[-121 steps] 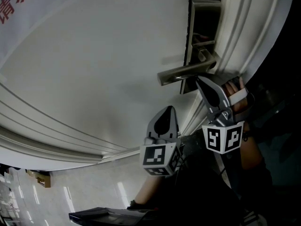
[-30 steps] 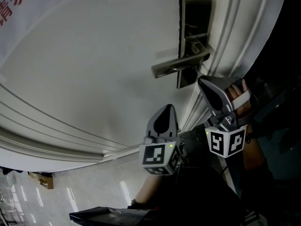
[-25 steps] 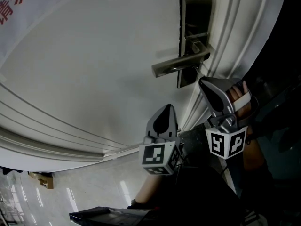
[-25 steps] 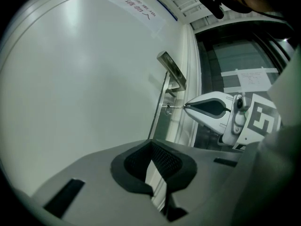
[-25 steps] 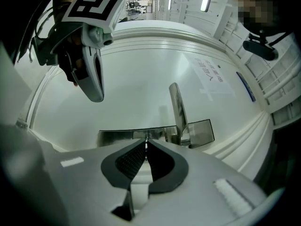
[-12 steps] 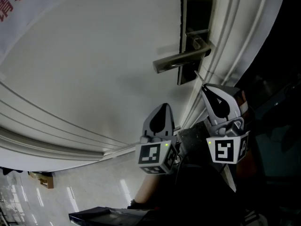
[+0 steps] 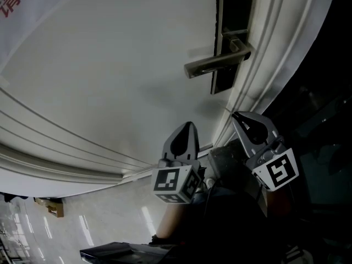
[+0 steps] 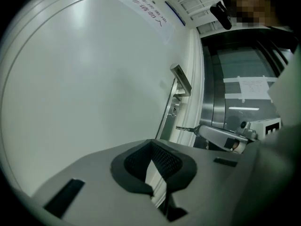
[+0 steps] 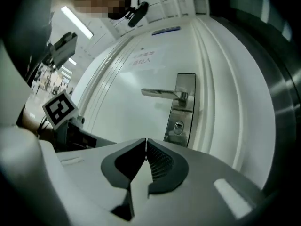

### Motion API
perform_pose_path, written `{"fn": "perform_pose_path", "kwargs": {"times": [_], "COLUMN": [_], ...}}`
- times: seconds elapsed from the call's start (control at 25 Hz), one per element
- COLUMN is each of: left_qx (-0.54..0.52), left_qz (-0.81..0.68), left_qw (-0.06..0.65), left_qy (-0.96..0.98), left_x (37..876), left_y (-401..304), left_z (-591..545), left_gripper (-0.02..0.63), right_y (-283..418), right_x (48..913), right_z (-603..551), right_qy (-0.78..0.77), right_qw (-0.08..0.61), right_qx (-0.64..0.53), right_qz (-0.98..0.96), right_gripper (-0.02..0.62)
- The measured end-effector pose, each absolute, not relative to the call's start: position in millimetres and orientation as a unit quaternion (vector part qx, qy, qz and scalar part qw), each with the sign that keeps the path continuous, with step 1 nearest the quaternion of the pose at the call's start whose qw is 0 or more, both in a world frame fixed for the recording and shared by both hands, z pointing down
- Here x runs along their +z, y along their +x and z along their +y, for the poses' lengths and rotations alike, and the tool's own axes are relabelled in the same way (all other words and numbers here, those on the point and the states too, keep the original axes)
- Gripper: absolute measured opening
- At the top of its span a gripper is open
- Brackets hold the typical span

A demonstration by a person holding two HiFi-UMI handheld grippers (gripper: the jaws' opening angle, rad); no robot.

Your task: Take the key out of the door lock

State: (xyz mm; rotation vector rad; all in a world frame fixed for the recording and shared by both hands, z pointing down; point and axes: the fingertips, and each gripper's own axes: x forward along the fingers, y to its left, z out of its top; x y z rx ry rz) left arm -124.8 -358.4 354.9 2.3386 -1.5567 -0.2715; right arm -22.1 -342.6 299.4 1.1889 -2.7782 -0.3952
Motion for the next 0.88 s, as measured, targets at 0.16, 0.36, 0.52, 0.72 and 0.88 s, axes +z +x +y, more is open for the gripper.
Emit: {"fn": "perform_pose_path", "kwargs": {"times": [0.16, 0.36, 0.52, 0.72, 0.88], "left_qx": [-0.106, -0.101, -0.108, -0.118, -0.141], "left_qz": [-0.541, -0.529, -0.542, -0.556, -0.559], "left_qw": [0.168, 0.179, 0.175, 0.151, 0.156], "left_qy": [0.817, 0.823, 0.815, 0.809, 0.802], "left_x": [356.1, 365.3, 365.4, 358.4, 353.1], "left_y": [-129.1, -128.1, -128.2, -118.7, -107.3], "left_z": [-352.3, -343.7, -338.4, -328.4, -316.3], "left_gripper": [0.0, 0.0, 0.0, 0.0, 0.0], "right_y": [-26.3, -27.6, -28.2, -19.8, -12.5], "right_x": [310.7, 322.3, 331.0, 333.7, 333.6], "right_z": [-336.2, -330.9, -327.8, -322.9, -313.9], "right_qy": [0.359, 0.334, 0.302, 0.268, 0.247], "right_qw": [-0.003, -0.05, -0.075, -0.093, -0.093], "right_qx": [-0.046, 0.034, 0.079, 0.115, 0.123], "right_qz": [-0.932, -0.941, -0.947, -0.952, -0.957], "right_gripper": [0.011, 0.011, 0.011, 0.011, 0.011]}}
